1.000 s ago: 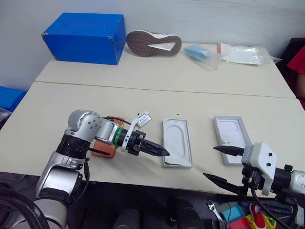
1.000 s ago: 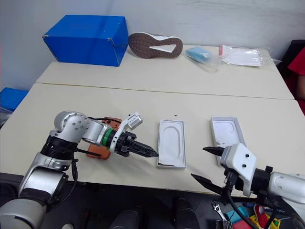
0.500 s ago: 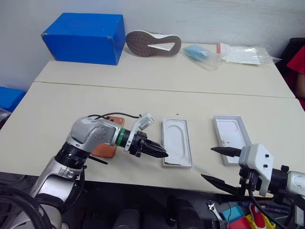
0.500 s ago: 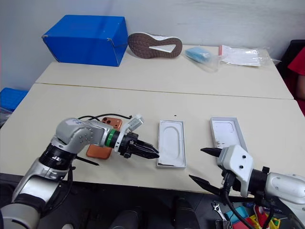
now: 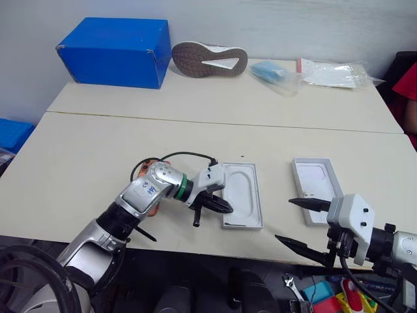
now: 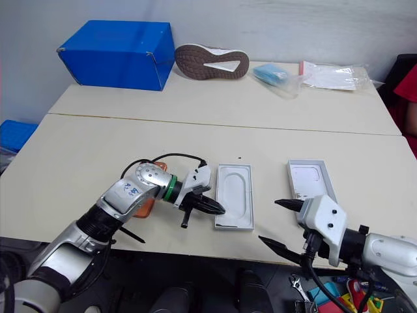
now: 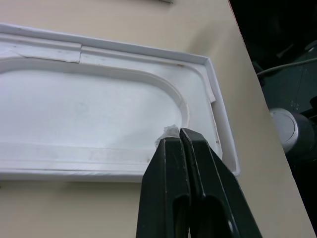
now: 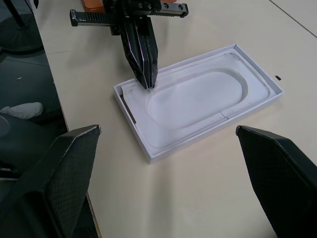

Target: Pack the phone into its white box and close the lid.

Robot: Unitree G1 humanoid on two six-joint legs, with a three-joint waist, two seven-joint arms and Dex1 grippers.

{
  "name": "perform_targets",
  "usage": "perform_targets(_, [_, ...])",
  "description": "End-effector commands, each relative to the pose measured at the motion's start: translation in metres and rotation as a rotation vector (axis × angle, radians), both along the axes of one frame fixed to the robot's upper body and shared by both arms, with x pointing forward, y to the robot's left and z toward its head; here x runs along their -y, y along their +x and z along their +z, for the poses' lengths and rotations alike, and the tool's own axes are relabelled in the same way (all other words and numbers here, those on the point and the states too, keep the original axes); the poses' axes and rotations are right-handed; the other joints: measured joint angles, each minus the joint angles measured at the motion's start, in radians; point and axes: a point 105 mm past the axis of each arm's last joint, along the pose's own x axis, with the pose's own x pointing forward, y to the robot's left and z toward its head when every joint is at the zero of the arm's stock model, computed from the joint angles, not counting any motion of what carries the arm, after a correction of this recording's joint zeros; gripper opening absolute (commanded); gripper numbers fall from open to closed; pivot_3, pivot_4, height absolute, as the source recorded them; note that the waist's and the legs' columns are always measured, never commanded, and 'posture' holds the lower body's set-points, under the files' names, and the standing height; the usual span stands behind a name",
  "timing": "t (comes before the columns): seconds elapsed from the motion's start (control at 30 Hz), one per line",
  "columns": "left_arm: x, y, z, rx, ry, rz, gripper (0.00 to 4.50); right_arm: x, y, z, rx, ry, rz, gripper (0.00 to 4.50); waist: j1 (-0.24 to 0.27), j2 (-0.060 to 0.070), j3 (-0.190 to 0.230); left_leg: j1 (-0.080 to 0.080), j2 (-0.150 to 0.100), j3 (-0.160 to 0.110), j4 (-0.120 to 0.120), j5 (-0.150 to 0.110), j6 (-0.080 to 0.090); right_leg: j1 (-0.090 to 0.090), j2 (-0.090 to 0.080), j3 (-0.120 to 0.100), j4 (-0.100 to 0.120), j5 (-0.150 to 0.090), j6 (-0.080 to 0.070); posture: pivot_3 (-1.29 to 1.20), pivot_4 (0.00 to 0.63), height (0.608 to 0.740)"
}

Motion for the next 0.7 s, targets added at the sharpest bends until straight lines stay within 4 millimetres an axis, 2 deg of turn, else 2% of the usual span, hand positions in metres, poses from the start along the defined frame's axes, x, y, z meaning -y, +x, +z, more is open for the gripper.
perform_targets(0.03, [-0.002, 0.004, -0.006, 0.026, 0.043, -0.005, 0.03, -0.003, -0.001, 0.004, 0.027, 0.001, 0.002, 4.50, 0.000, 0.000, 0.000, 0.000, 0.000, 0.000, 0.000, 0.000, 0.000, 0.000, 0.000, 0.000, 0.000, 0.000, 0.000, 0.00, 0.150, 0.740])
perform_targets(0.2, [0.003, 0.005, 0.004, -0.021, 0.000, 0.004, 0.03, -0.004, -0.002, 0.003, 0.028, 0.004, -0.001, 4.50, 0.000, 0.000, 0.000, 0.000, 0.000, 0.000, 0.000, 0.000, 0.001, 0.000, 0.000, 0.000, 0.000, 0.000, 0.000, 0.00, 0.150, 0.740])
perform_targets(0.33, [0.000, -0.003, 0.023, -0.112, -0.079, -0.015, 0.03, -0.004, 0.000, 0.005, 0.032, 0.016, 0.001, 4.50, -0.004, 0.000, 0.000, 0.000, 0.000, 0.000, 0.000, 0.000, 0.001, 0.000, 0.000, 0.000, 0.001, 0.000, 0.000, 0.00, 0.150, 0.740])
perform_targets(0.5, [-0.007, 0.000, 0.043, -0.194, -0.178, 0.049, 0.03, -0.006, 0.005, 0.007, 0.038, 0.024, 0.019, 4.50, -0.002, 0.000, 0.000, 0.000, 0.000, 0.000, 0.000, 0.000, 0.001, 0.000, 0.000, 0.000, 0.001, 0.000, 0.000, 0.00, 0.150, 0.740])
perform_targets(0.6, [-0.016, 0.003, 0.059, -0.280, -0.244, 0.097, 0.03, -0.008, 0.009, 0.009, 0.041, 0.024, 0.044, 4.50, -0.002, 0.000, 0.000, 0.000, 0.000, 0.000, 0.000, 0.000, 0.001, 0.000, 0.000, 0.000, 0.001, 0.000, 0.000, 0.00, 0.150, 0.740])
perform_targets(0.7, [-0.034, 0.003, 0.066, -0.344, -0.267, 0.145, 0.03, -0.012, 0.014, 0.011, 0.043, 0.023, 0.081, 4.50, -0.006, 0.000, 0.000, -0.001, 0.000, 0.000, 0.001, 0.000, 0.001, 0.000, 0.000, 0.000, 0.001, 0.000, 0.000, 0.00, 0.150, 0.740])
